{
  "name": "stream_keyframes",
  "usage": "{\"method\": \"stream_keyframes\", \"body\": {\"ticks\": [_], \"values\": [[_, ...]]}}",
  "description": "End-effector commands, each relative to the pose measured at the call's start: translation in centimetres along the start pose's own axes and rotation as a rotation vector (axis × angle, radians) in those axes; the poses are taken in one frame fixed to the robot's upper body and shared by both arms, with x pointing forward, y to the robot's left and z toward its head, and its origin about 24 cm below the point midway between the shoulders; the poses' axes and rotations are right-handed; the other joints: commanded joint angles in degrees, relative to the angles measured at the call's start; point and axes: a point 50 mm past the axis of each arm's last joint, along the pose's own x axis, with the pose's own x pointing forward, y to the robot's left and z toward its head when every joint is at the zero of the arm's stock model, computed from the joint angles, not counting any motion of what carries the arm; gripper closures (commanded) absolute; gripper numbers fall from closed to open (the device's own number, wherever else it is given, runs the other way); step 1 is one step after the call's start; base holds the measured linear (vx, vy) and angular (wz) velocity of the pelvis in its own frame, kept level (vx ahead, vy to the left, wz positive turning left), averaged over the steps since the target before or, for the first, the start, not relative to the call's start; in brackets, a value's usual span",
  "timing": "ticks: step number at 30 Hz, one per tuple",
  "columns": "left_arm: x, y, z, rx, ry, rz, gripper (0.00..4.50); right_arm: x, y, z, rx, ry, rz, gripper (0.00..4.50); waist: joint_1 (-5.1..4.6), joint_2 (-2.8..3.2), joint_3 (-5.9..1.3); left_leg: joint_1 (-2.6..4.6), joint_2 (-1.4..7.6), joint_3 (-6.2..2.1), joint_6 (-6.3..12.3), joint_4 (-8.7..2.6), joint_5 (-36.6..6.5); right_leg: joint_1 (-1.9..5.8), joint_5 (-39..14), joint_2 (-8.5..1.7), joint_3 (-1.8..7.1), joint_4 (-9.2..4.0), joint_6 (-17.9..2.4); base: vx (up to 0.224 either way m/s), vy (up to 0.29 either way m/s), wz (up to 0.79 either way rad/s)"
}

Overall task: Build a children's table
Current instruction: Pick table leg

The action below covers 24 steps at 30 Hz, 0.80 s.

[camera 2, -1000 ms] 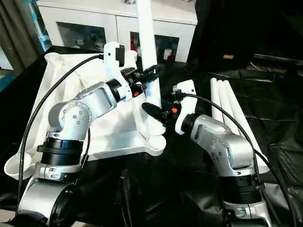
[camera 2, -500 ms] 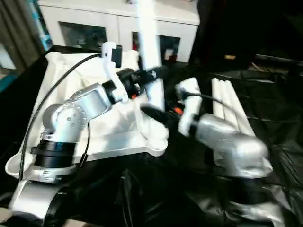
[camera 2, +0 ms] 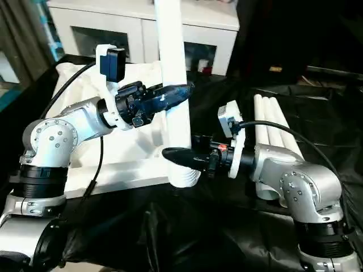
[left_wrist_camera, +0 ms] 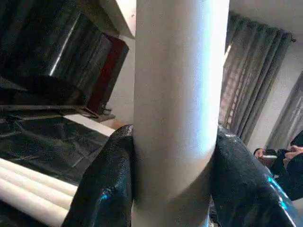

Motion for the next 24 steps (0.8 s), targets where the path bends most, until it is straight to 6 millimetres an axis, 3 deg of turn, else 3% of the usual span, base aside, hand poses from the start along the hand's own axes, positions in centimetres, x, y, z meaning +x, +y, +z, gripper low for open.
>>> {"method": "stream_keyframes", "body": {"ticks": [1,5,6,7,8,15,17,20,21,24], "values": [[1.5,-1.5,0.2,-0.002,-0.006,-0.154,2.64,-0.4,-0.7,-0.9,0.043,0.028,-0.065,2.13,0.03,-0.54,-4.22,0.47,2.98,-0.74,2.71,-3.99,-0.5,3.46,0.0,-4.26,2.18,-3.34,-15.1,0.000,0.000,0.00],[1.5,-1.6,0.2,-0.018,-0.011,-0.167,2.64,-0.4,-0.6,-0.9,0.049,0.016,-0.050,2.24,0.07,-0.61,-4.24,0.46,2.99,-0.74,2.84,-3.95,-0.4,3.46,-0.1,-4.29,2.17,-3.29,-15.1,0.000,0.000,0.00],[1.5,-1.6,0.2,-0.019,-0.012,-0.167,2.64,-0.4,-0.6,-0.9,0.049,0.014,-0.051,2.47,0.08,-0.63,-4.19,0.46,2.98,-0.74,2.71,-3.98,-0.7,3.41,-0.5,-4.28,2.16,-3.38,-15.0,0.000,0.000,0.00],[1.5,-1.4,0.1,-0.012,-0.014,-0.141,2.29,-0.3,-0.7,-0.8,0.045,0.008,-0.062,2.50,0.04,-0.94,-4.16,0.43,2.98,-0.71,2.65,-4.01,-0.9,3.47,-1.0,-4.27,2.17,-3.46,-14.8,0.000,0.000,0.00],[1.5,-1.3,0.1,-0.009,-0.015,-0.131,2.08,-0.3,-0.8,-0.8,0.043,0.006,-0.066,2.52,0.09,-0.86,-4.18,0.41,2.99,-0.73,2.59,-3.99,-0.8,3.50,-1.1,-4.35,2.18,-3.39,-14.8,0.000,0.000,0.00],[1.9,1.8,-0.5,0.109,0.037,0.281,1.46,0.3,-2.9,-0.3,-0.006,-0.032,-0.264,2.56,-0.23,-0.81,-4.24,0.38,3.07,-0.78,1.66,-4.03,-0.4,3.47,-1.6,-4.33,2.28,-3.65,-13.3,0.000,0.000,0.00],[2.0,2.6,-0.6,0.131,0.031,0.407,1.46,0.5,-3.1,-0.3,-0.016,-0.041,-0.286,2.56,-0.22,-0.66,-4.29,0.41,3.01,-0.80,1.47,-3.96,-0.2,3.50,-0.7,-4.28,2.22,-3.58,-13.5,0.000,0.000,0.00],[2.2,3.4,-0.6,0.128,0.001,0.562,1.46,0.9,-3.4,-0.4,-0.019,-0.052,-0.311,2.57,-0.19,-1.03,-4.40,0.13,2.96,-0.85,2.36,-3.82,0.7,3.83,2.4,-4.28,2.19,-3.30,-14.3,0.000,0.000,0.00],[2.3,3.8,-1.0,0.141,0.011,0.653,1.72,1.1,-3.5,-0.5,-0.024,-0.055,-0.329,2.57,-0.21,-1.14,-4.39,0.14,2.91,-0.82,2.54,-3.81,0.7,3.83,2.2,-4.34,2.18,-3.37,-14.3,0.000,0.000,0.00],[2.3,3.9,-1.2,0.142,0.013,0.691,1.84,1.3,-3.6,-0.5,-0.028,-0.055,-0.339,2.57,-0.29,-1.14,-4.37,0.09,2.86,-0.82,3.14,-3.77,0.9,3.83,1.4,-4.27,2.17,-3.48,-14.2,0.000,0.000,0.00]]}}
